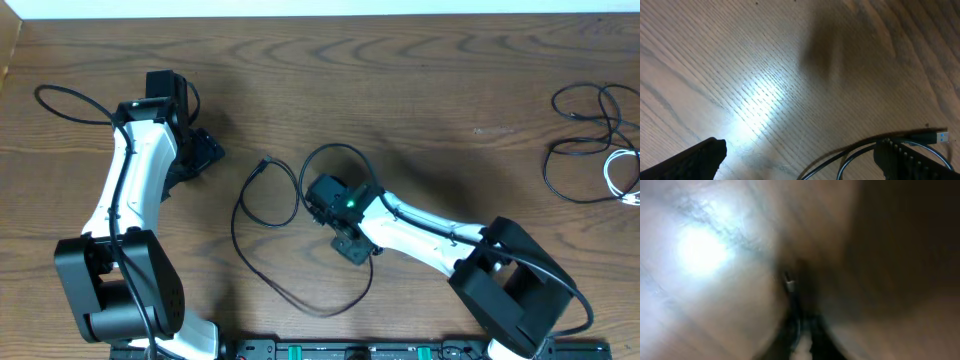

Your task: Untangle cables

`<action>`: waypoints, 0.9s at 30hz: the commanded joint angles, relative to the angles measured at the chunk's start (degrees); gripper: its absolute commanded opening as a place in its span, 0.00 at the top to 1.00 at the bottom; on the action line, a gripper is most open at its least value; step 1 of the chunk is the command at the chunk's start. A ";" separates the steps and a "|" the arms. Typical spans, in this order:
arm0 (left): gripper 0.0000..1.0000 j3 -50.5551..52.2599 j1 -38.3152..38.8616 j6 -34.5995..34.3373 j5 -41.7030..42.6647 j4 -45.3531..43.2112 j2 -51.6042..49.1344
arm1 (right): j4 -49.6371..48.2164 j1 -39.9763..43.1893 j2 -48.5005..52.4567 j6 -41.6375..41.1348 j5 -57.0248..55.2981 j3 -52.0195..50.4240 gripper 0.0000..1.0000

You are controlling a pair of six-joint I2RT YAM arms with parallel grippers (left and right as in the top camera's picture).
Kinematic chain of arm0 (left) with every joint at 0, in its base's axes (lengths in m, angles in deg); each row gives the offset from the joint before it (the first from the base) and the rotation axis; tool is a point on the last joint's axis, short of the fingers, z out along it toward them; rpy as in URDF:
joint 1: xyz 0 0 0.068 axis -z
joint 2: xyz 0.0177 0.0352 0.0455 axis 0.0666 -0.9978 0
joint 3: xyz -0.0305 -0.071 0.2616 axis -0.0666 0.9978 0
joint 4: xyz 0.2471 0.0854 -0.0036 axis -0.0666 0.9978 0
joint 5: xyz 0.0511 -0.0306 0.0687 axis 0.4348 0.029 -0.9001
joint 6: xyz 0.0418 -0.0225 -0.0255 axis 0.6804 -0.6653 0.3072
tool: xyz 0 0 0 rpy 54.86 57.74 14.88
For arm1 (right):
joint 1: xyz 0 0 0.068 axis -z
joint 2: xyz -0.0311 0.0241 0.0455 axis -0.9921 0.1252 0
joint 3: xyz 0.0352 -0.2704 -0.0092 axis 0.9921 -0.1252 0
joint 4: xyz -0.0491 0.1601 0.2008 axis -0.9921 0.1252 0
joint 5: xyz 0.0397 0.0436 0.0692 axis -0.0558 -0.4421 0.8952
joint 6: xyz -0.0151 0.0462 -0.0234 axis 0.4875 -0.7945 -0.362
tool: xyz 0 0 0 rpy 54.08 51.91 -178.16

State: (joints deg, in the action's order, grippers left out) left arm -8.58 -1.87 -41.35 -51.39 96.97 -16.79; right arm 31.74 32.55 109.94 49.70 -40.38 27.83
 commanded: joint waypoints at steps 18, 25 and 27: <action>0.00 0.07 -0.13 0.13 -0.92 0.13 0.98 | -33.46 8.28 1.16 12.74 -17.97 -3.61 0.99; 0.00 0.07 -0.13 0.13 -0.92 0.13 0.98 | -47.84 14.80 1.16 11.02 -3.85 -3.58 0.99; 0.00 0.07 -0.13 0.13 -0.92 0.13 0.98 | -52.11 16.24 1.16 8.90 -1.42 -3.58 0.99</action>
State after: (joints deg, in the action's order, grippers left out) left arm -8.58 -1.87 -41.35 -51.52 96.97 -16.79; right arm -18.03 47.21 110.53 61.15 -48.27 24.14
